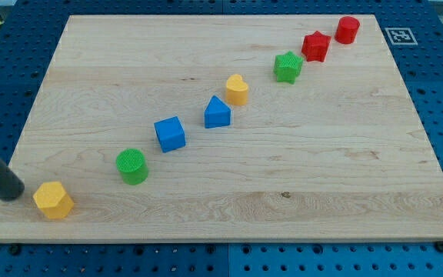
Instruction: Push the hexagon left to the green circle
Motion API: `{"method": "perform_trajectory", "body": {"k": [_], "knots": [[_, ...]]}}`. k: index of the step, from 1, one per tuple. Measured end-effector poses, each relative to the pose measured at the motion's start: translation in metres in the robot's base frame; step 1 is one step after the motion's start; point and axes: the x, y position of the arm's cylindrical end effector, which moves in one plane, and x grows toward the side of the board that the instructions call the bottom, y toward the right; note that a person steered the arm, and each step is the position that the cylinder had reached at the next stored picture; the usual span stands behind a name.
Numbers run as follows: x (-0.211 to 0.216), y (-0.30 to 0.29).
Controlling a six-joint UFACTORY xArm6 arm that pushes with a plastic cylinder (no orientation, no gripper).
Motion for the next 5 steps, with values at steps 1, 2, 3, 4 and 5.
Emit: {"method": "perform_trajectory", "body": {"k": [1, 2, 3, 4, 5], "knots": [[0.013, -0.001], [0.049, 0.001], [0.048, 0.001], [0.048, 0.028], [0.048, 0.073]]}}
